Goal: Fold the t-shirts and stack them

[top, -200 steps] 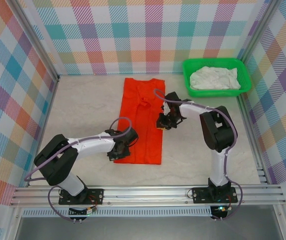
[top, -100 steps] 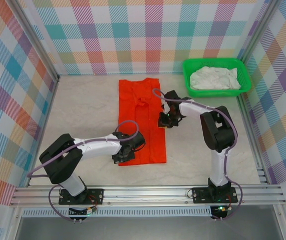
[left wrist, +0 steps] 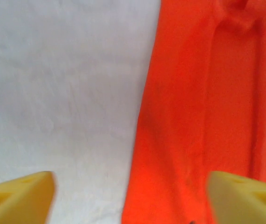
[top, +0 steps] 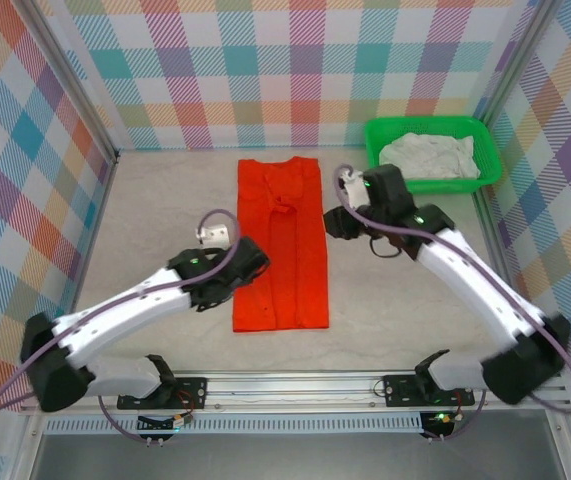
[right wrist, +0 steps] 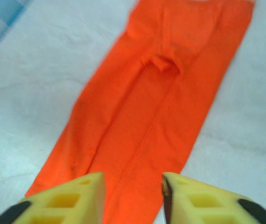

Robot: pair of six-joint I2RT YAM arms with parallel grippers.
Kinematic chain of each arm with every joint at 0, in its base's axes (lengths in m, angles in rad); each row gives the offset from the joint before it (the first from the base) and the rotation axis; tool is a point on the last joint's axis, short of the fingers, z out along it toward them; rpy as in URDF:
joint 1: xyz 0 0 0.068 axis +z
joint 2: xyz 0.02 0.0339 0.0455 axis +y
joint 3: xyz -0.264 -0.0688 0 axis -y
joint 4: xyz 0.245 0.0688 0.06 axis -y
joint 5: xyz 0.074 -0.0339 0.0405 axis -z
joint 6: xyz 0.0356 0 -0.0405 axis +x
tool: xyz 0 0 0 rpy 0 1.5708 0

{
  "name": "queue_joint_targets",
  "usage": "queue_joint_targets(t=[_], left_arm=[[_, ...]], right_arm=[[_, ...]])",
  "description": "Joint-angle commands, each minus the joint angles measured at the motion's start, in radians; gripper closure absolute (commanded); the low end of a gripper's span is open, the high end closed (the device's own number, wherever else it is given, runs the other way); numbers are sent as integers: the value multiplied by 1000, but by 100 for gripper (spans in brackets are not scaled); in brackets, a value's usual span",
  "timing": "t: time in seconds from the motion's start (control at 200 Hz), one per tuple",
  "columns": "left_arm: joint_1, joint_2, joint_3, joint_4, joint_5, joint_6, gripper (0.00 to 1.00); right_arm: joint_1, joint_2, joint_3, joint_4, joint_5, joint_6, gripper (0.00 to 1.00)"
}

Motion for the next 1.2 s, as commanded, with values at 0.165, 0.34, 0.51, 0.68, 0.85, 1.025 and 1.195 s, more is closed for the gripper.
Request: queue_joint_targets(t=[0.165, 0.34, 0.51, 0.68, 0.85, 1.025, 1.195], left_arm=[[115, -308, -117, 198, -78, 375, 0], [133, -437, -194, 247, 1, 465, 0], [134, -486, -258, 281, 25, 501, 0], [134, -501, -305, 389, 28, 537, 0], [135, -503, -337, 491, 30, 611, 0], [134, -495, -321, 493, 36, 653, 0], [135, -476, -306, 488, 58, 663, 0]], right_arm=[[-5, -181, -131, -45, -259, -269, 38], [46, -93, -72, -234, -334, -381, 26], [242, -73, -214, -250, -36, -571, 27], [413, 30, -367, -174, 123, -726, 26], [448, 164, -404, -38, 143, -735, 27], [453, 276, -396, 54, 154, -735, 30], [453, 343, -396, 79, 162, -733, 33]])
